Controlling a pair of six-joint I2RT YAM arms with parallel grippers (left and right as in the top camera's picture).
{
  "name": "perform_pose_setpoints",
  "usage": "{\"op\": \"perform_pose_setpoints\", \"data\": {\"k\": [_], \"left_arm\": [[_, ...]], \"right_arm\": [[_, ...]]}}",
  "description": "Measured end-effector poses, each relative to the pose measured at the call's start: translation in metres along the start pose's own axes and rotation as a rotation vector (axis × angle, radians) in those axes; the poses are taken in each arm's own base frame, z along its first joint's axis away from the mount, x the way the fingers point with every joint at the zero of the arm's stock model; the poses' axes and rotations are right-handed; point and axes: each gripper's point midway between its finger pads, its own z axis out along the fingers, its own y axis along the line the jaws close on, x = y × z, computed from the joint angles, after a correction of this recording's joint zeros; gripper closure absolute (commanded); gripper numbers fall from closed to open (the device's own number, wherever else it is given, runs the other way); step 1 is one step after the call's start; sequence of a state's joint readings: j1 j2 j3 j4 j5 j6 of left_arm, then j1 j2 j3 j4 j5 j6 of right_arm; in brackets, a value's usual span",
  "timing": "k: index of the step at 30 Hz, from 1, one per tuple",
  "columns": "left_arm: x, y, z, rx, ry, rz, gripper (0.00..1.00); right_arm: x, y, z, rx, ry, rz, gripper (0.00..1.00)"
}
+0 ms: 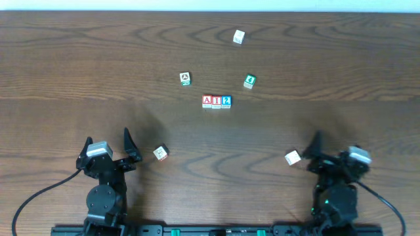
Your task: Spell out Ai2
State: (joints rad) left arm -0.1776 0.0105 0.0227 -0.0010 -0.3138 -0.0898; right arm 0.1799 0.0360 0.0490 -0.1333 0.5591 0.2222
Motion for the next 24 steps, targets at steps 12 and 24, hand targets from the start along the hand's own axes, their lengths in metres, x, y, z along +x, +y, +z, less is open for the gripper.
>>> {"op": "perform_pose_setpoints", "data": {"k": [12, 24], "left_arm": [[0.000, 0.000, 0.000, 0.000, 0.000, 0.000, 0.05], [0.000, 0.000, 0.000, 0.000, 0.000, 0.000, 0.05]], "right_arm": [[-0.008, -0.030, 0.002, 0.128, -0.032, 0.019, 0.01], [-0.007, -0.025, 0.003, 0.094, -0.027, 0.020, 0.01]]}}
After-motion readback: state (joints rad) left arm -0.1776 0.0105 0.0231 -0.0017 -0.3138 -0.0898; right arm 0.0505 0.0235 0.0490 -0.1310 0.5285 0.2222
